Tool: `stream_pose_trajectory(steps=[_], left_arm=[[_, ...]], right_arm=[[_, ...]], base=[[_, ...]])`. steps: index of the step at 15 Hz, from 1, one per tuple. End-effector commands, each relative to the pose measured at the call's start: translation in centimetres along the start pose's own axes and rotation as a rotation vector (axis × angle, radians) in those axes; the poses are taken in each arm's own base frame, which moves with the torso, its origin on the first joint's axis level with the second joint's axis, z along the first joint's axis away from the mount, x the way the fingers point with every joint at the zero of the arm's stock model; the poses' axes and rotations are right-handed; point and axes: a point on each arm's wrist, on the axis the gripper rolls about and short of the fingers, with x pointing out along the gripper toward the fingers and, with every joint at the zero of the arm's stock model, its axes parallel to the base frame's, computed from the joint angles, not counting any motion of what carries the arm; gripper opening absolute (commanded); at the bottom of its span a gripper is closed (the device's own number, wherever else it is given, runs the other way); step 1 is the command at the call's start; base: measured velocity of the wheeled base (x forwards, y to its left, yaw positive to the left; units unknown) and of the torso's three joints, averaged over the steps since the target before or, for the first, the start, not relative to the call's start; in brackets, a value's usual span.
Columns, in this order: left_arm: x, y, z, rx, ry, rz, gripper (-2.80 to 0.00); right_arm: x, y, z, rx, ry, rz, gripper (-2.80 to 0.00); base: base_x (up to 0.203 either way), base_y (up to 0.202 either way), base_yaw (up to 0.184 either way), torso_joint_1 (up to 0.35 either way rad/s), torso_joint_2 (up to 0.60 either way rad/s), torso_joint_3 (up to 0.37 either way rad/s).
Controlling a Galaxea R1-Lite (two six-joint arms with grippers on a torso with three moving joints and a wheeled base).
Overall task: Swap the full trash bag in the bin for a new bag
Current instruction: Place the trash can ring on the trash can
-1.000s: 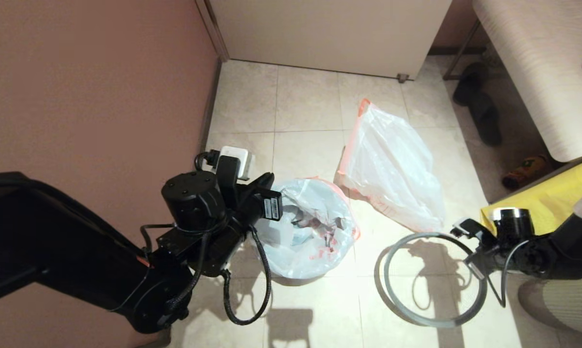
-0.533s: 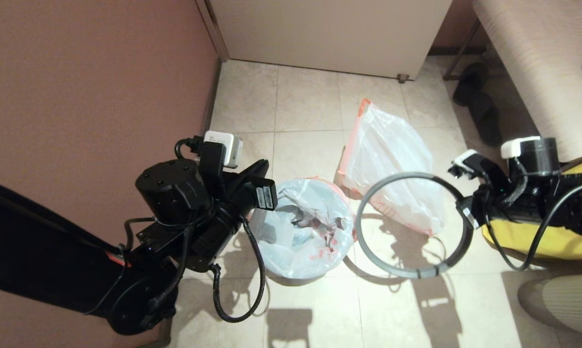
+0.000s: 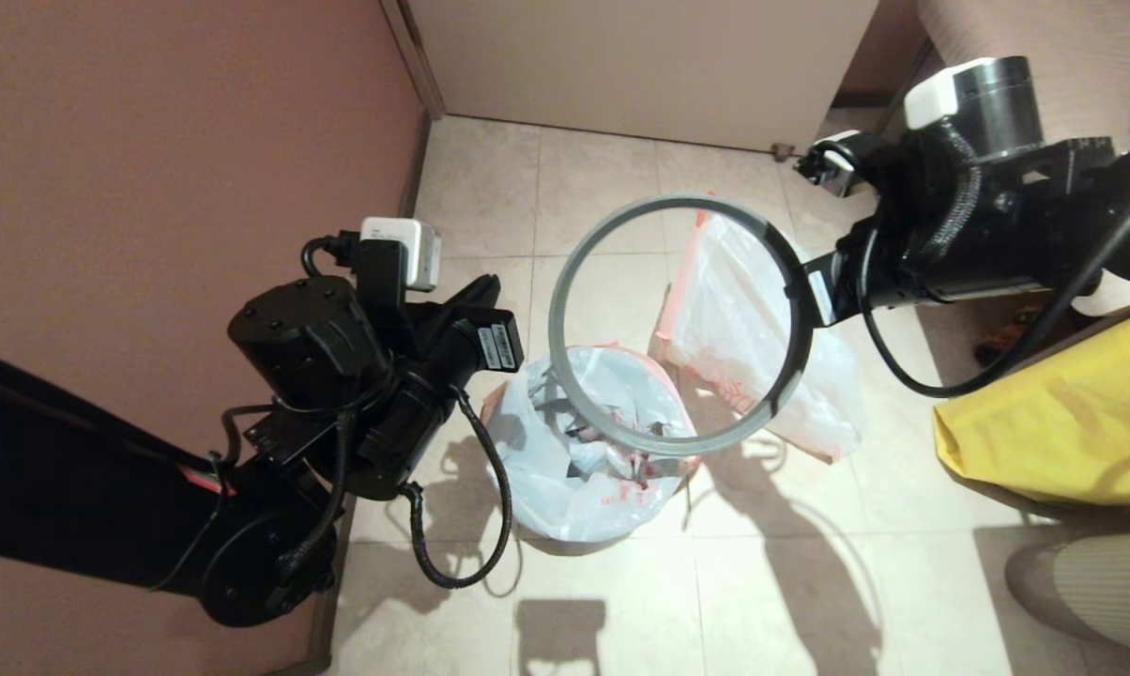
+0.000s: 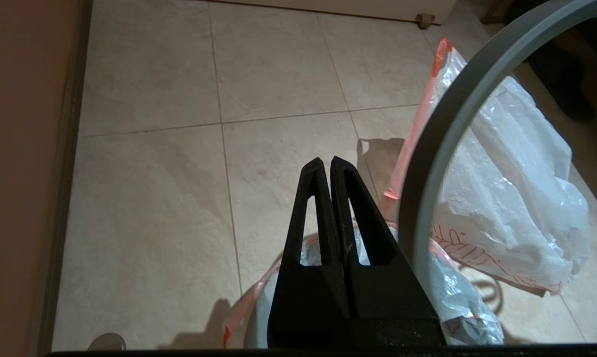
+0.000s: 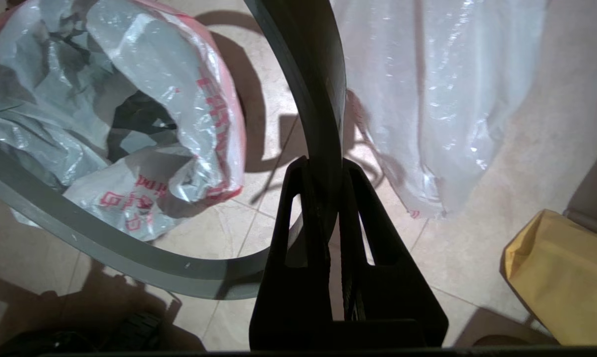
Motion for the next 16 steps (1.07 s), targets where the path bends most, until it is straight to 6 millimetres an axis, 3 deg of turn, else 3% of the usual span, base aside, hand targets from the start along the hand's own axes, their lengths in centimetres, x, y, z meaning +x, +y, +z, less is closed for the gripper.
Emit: stream_pose_trajectory(steps=[1, 4, 7, 11, 16], left_arm=[[0.2, 0.3, 0.6, -0.01, -0.026, 0.019, -2.8], [0.6, 1.1, 0.7, -0.017, -0.031, 0.044, -2.8], [0.7, 1.5, 0.7, -0.016, -0.033, 0.055, -2.8], [1.0, 1.8, 0.5, -0.033, -0.03, 0.066, -2.8], [1.1, 1.9, 0.6, -0.034, -0.032, 0.068, -2.8]], right_arm=[[2.6, 2.9, 0.2, -0.025, 0.021, 0.041, -2.8], [4.6, 6.3, 0.1, -0.03, 0.046, 0.099, -2.8], [6.4, 8.0, -0.6, -0.024, 0.075, 0.124, -2.8], [8.8, 9.4, -2.6, 0.076, 0.161, 0.135, -2.8], [10.9, 11.1, -4.7, 0.06, 0.261, 0.15, -2.8]], base=[[0.0, 0.0, 0.0, 0.0, 0.0, 0.0], [0.0, 0.0, 0.0, 0.0, 0.0, 0.0], [0.0, 0.0, 0.0, 0.0, 0.0, 0.0], [0.0, 0.0, 0.0, 0.0, 0.0, 0.0], [0.0, 0.0, 0.0, 0.0, 0.0, 0.0]])
